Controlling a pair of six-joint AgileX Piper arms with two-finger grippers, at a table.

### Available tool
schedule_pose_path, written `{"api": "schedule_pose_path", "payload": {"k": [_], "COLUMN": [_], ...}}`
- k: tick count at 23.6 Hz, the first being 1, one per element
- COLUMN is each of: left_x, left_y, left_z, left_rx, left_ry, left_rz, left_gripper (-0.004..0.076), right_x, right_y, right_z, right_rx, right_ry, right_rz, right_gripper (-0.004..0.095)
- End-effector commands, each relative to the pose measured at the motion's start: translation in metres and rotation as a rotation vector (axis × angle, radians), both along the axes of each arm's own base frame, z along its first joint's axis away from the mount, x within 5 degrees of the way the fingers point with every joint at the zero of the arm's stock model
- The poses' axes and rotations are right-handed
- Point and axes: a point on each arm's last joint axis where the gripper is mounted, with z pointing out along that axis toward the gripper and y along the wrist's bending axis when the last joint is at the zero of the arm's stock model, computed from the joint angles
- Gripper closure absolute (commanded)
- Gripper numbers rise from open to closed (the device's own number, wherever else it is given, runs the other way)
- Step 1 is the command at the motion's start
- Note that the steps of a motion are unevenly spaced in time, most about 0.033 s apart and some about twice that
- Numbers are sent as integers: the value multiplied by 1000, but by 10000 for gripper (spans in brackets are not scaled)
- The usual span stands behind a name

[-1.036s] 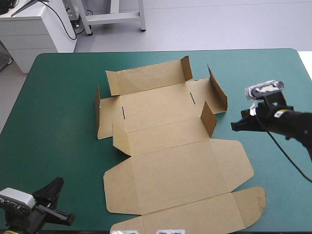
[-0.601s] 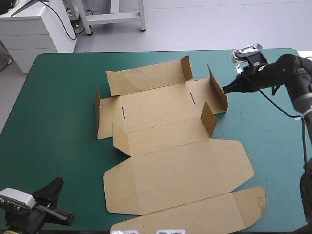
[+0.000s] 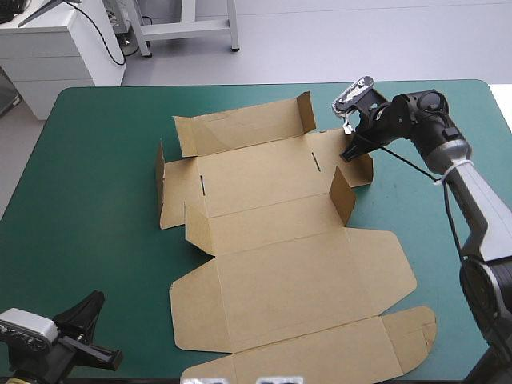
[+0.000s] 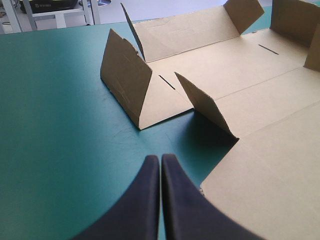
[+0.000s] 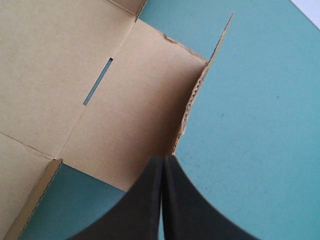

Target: Fold the box

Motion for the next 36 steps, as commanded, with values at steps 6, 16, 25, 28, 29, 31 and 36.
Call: {"api": "schedule_pose_path", "payload": {"k": [6, 16, 25, 28, 29, 31, 36], "left_x": [-3, -3, -3, -3, -3, -3, -3], "left_y": [1, 1, 1, 1, 1, 1, 1], "left_z": [16, 16, 16, 16, 16, 16, 16], "left_rx": [-47, -47, -47, -47, -47, -47, -47], "left_ry": [-101, -101, -101, -101, -101, -101, -101], "left_rz": [-2, -2, -2, -2, -2, -2, -2], "left_gripper": [731, 731, 731, 731, 731, 731, 731], "right_x": [23, 32, 44, 46, 46, 47, 49], "right_y": [3, 3, 5, 4, 3, 1, 8], "right_z": [-9, -14, -44, -48, -47, -45, -10], "right_rx": [11, 25, 1, 0, 1, -18, -106], "right_ry": [-86, -127, -60, -48, -51, -66, -148], "right_rz": [-7, -49, -52, -75, -88, -96, 42], "right_gripper": [420, 312, 369, 452, 513, 701, 929]}}
